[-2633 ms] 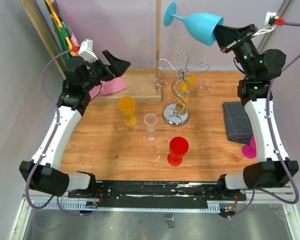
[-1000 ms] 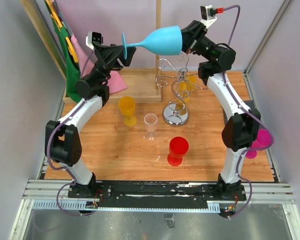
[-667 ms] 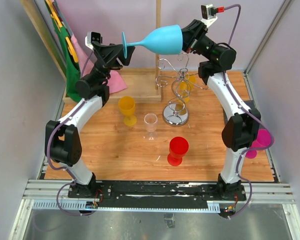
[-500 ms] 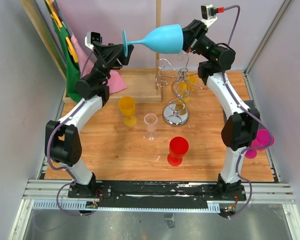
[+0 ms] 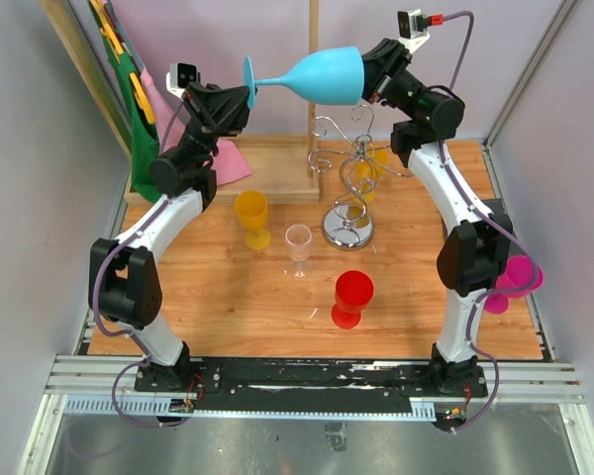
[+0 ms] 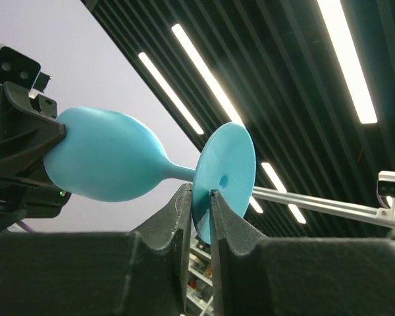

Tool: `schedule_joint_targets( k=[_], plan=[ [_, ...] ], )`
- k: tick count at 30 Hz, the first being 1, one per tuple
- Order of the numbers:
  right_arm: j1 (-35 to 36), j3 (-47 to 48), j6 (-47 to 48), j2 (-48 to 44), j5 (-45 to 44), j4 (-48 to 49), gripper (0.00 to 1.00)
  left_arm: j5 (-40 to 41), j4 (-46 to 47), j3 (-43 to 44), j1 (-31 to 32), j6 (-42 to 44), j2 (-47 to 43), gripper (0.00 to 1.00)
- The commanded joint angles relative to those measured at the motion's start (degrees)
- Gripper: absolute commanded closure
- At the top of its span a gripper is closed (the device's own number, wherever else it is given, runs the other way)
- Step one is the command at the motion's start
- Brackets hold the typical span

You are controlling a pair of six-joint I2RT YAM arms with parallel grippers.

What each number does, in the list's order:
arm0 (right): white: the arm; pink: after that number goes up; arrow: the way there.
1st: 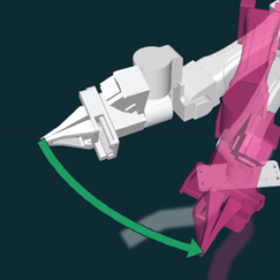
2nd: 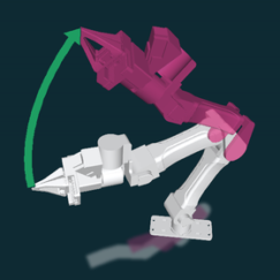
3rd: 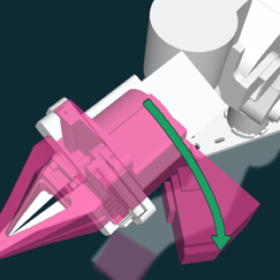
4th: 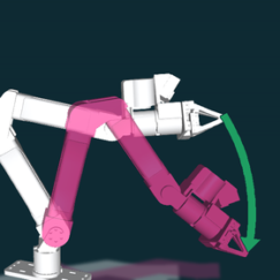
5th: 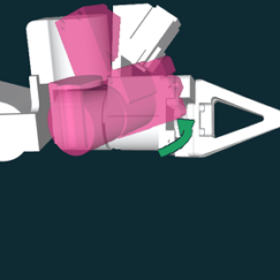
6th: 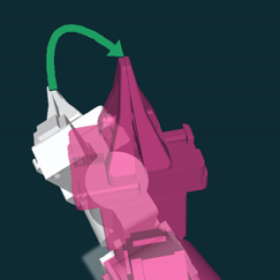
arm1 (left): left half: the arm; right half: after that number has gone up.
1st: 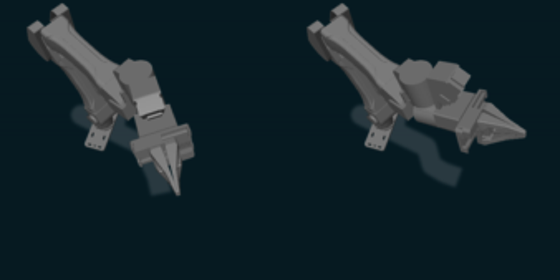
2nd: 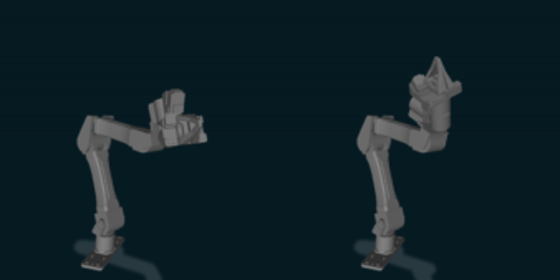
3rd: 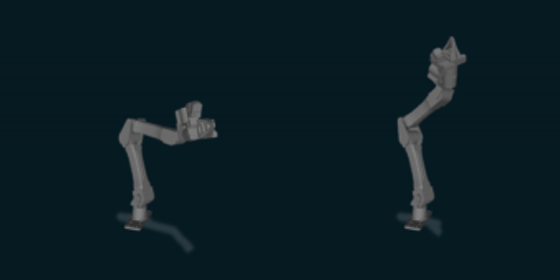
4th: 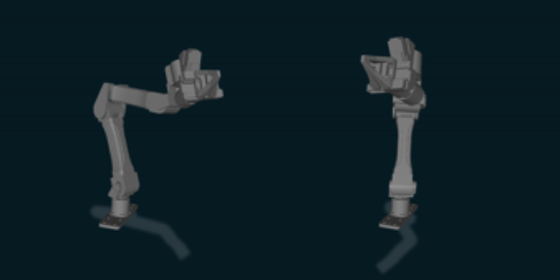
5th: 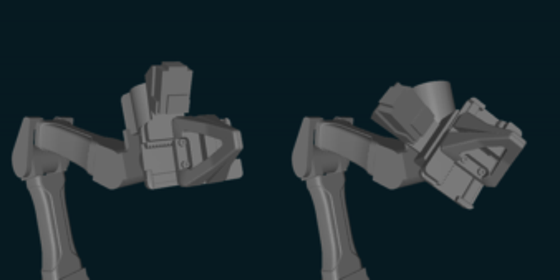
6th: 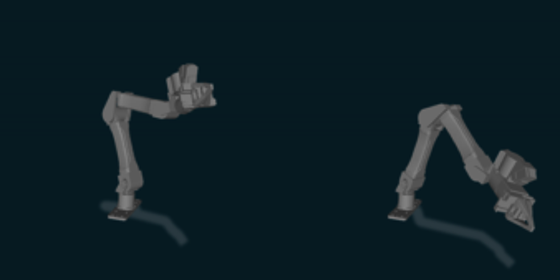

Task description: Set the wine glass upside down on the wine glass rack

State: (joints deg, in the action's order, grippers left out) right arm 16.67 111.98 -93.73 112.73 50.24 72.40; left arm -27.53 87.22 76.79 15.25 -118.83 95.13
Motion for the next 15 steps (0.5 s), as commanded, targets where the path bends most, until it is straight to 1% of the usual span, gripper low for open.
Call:
schedule_joint_targets(
  k=[1,2,4,8,9,10,13,14,15],
  plan=[
    [-0.52,1.16,-1.10,0.56,-1.39,3.80,0.99,0.68,14.12,1.55,0.28,-6.61,-1.31,0.89],
    [-0.50,1.20,-1.10,0.53,-1.37,3.80,0.99,0.72,14.07,1.58,0.31,-6.74,-1.27,0.94],
    [-0.46,1.13,-1.10,0.50,-1.29,3.74,0.99,0.80,14.07,1.69,0.27,-7.04,-1.27,0.99],
    [-0.48,0.26,-0.85,-0.05,-1.29,3.38,0.98,0.72,13.86,2.54,0.31,-7.22,-1.10,1.00],
    [-0.57,-0.18,-0.77,-0.19,-1.22,3.48,0.96,0.86,13.59,2.96,0.31,-7.21,-1.05,1.00],
    [-0.60,-0.40,-0.75,-0.27,-1.15,3.71,0.89,0.96,13.51,3.64,0.31,-7.21,-0.83,1.00],
    [-1.03,-1.36,-0.96,-0.82,-1.49,4.46,0.83,0.38,14.19,7.39,0.30,-7.52,0.49,1.00],
    [-1.20,-1.69,-1.07,-1.05,-1.58,4.77,0.80,0.31,14.08,8.02,0.27,-7.40,0.60,1.00],
    [-1.46,-1.93,-1.24,-1.21,-1.57,5.11,0.79,0.43,14.04,8.29,0.22,-7.31,0.56,1.00]
  ],
)
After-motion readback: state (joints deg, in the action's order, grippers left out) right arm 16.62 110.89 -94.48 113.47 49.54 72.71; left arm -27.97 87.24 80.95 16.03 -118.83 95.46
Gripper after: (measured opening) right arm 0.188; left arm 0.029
